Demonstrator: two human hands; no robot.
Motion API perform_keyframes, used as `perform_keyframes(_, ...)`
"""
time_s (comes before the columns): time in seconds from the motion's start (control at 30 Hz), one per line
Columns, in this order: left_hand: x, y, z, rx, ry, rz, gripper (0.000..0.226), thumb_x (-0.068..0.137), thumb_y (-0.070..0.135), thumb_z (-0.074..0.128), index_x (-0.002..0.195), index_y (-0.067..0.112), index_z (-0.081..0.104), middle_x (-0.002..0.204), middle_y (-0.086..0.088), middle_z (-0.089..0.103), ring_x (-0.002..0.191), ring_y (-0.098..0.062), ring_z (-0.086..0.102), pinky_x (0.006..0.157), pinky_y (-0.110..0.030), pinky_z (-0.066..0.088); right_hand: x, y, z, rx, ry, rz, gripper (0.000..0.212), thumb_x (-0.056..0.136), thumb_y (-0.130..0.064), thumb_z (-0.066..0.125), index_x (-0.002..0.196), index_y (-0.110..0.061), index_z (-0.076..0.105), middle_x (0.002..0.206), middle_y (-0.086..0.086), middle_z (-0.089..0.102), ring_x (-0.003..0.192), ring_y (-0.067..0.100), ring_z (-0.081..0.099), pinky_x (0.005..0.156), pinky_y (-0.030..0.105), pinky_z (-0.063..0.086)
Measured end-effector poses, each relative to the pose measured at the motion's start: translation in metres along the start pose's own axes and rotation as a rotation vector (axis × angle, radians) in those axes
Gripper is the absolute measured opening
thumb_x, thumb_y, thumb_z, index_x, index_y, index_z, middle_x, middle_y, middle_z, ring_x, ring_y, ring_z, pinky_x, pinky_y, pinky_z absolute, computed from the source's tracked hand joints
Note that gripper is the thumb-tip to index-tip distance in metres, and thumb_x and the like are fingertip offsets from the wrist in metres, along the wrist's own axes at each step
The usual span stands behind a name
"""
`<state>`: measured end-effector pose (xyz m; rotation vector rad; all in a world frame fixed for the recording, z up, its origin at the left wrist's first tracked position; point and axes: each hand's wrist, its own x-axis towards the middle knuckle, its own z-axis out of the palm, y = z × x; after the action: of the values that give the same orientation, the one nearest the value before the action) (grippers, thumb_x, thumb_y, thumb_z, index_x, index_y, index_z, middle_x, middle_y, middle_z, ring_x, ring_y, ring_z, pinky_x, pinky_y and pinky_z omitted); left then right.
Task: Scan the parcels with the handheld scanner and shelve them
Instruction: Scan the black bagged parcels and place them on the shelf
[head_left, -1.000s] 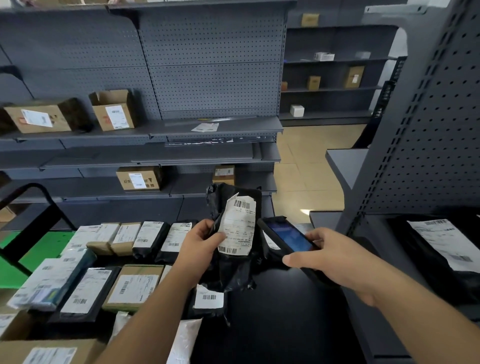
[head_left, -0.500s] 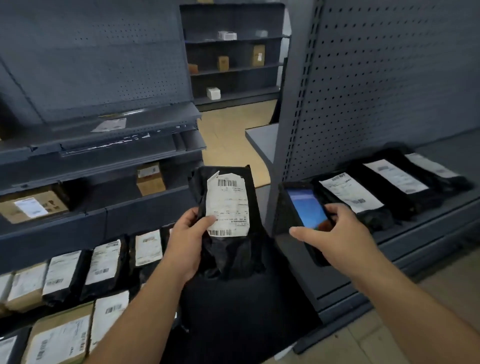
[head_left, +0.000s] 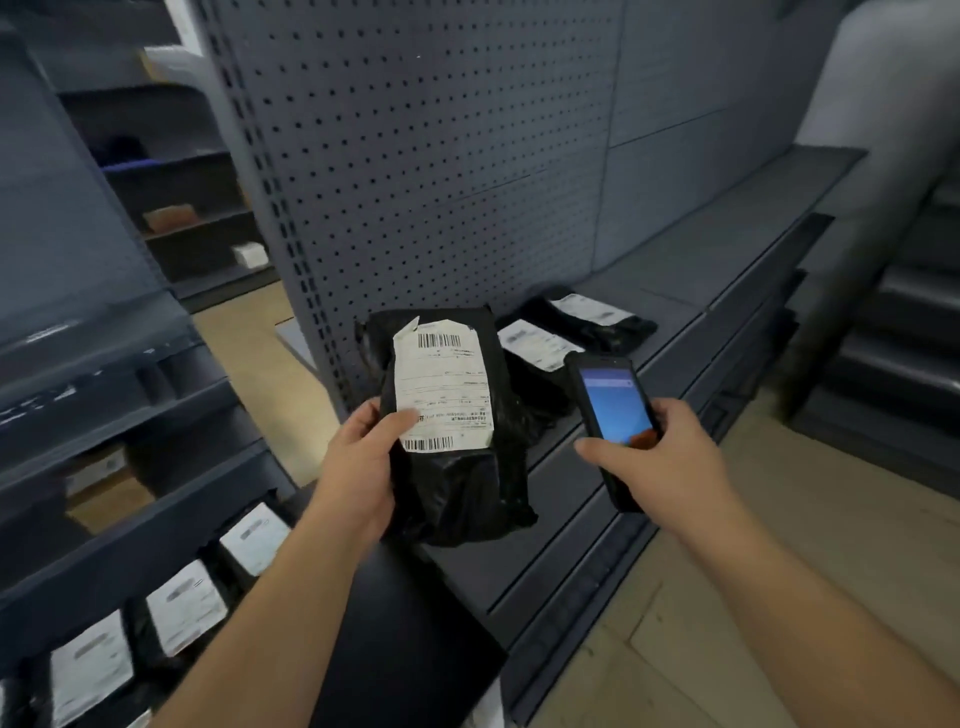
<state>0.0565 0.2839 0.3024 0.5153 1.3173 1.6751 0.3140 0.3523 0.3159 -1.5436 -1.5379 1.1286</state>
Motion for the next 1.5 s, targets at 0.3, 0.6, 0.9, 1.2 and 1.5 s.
perform_keyframes(0.3,0.021,-0.059,0.184,0.057,-0.126,-0.047,0.016,0.101,0.004,0.061,0.113,0.01,0.069,0.113,-0.013,0.079,0.099,-0.025,0.078,0.081,-0.038,0.059,0.058,0.069,-0.162,0.048,0.218,0.083,0.084,0.071,-0.047,0.092,0.138,-0.026,0.048,0.101,-0.008,0.062,0.09,0.011,0.065,0.082,0.04,0.058)
perform_keyframes(0.6,0.042,-0.121,0.328,0.155,-0.278,-0.145,0.019,0.102,0.007,0.061,0.12,0.01,0.069,0.114,-0.012,0.079,0.105,-0.028,0.077,0.088,-0.042,0.059,0.098,0.118,-0.278,0.079,0.403,0.188,0.081,0.071,-0.046,0.091,0.137,-0.026,0.049,0.1,-0.006,0.063,0.09,0.013,0.065,0.08,0.039,0.058)
perform_keyframes(0.9,0.106,-0.179,0.455,0.245,-0.464,-0.216,0.021,0.101,0.008,0.063,0.121,0.009,0.068,0.112,-0.014,0.079,0.105,-0.031,0.077,0.092,-0.046,0.059,0.158,0.153,-0.342,0.084,0.55,0.295,0.079,0.073,-0.045,0.091,0.135,-0.031,0.044,0.1,-0.004,0.063,0.083,0.012,0.066,0.079,0.04,0.061)
perform_keyframes(1.2,0.184,-0.217,0.59,0.296,-0.664,-0.28,0.015,0.1,0.009,0.065,0.114,0.007,0.068,0.107,-0.013,0.08,0.1,-0.031,0.078,0.091,-0.047,0.06,0.247,0.166,-0.401,0.077,0.74,0.364,0.091,0.073,-0.043,0.091,0.147,-0.025,0.042,0.099,-0.001,0.064,0.085,0.013,0.067,0.08,0.04,0.06)
perform_keyframes(1.5,0.23,-0.249,0.694,0.319,-0.726,-0.32,0.02,0.099,0.007,0.066,0.118,0.008,0.069,0.107,-0.012,0.08,0.101,-0.031,0.078,0.089,-0.046,0.06,0.326,0.191,-0.449,0.098,0.79,0.385,0.091,0.074,-0.042,0.091,0.148,-0.025,0.04,0.097,-0.001,0.063,0.083,0.013,0.066,0.073,0.035,0.056)
